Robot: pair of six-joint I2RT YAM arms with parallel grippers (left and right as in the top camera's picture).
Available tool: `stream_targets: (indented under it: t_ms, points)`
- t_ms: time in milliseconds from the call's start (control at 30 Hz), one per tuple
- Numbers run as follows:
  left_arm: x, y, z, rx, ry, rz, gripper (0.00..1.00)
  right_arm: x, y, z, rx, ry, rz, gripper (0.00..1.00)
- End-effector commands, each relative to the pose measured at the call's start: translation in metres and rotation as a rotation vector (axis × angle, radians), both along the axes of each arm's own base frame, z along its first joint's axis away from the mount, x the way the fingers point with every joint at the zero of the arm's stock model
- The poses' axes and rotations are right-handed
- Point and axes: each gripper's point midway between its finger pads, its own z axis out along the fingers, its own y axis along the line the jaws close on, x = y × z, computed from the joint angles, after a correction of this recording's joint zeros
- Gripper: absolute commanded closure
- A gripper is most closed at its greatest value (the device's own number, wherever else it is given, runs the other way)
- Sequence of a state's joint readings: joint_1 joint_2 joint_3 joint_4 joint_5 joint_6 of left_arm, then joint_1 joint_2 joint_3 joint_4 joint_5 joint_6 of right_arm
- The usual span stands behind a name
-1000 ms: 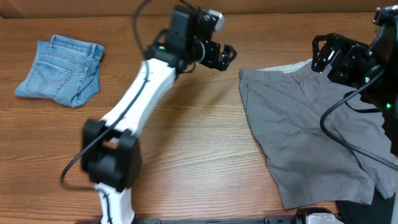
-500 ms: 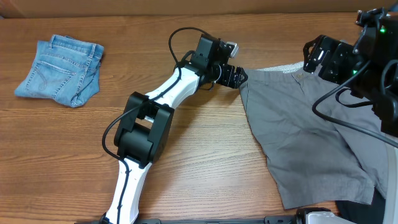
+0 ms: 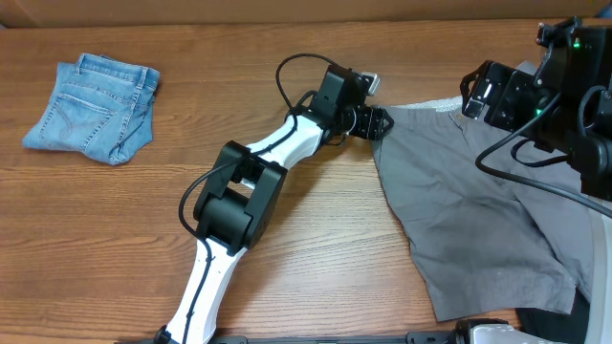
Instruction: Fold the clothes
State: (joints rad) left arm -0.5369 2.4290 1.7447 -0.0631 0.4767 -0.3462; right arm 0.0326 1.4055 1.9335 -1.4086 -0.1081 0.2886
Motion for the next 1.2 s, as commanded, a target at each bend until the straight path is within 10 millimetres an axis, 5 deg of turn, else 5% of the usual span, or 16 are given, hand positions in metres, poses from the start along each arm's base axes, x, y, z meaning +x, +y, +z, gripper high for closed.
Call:
stream_targets:
  t_ms: [0,200,433,700,933,1067,1133,1167]
  points:
    - [0.008,0.004,-0.008,0.026,-0.001,0.052,0.48,-0.003,-0.001,0.0,0.01,0.009,-0.004,0.07]
    - [0.01,0.005,-0.007,0.006,0.025,0.081,0.93,-0.007,-0.001,-0.004,0.009,0.031,-0.004,0.09]
    - [0.029,0.029,0.03,-0.09,0.032,0.078,0.96,-0.01,-0.002,-0.007,0.005,0.048,-0.007,0.12]
    - [0.054,0.136,0.122,-0.017,-0.02,0.265,0.96,-0.01,-0.003,-0.007,0.0,0.05,-0.012,0.12]
    - [0.023,0.252,0.165,0.293,-0.019,0.451,0.96,-0.013,-0.003,-0.009,-0.001,0.064,-0.012,0.11]
    - [-0.004,0.285,0.189,0.386,-0.029,0.459,0.83,-0.011,-0.003,-0.009,-0.001,0.059,-0.012,0.11]
    - [-0.014,0.295,0.2,0.415,-0.036,0.471,0.48,-0.01,-0.003,-0.008,-0.002,0.054,-0.014,0.11]
    - [-0.019,0.299,0.205,0.429,-0.039,0.481,0.41,-0.009,-0.005,-0.009,-0.003,0.056,-0.028,0.11]
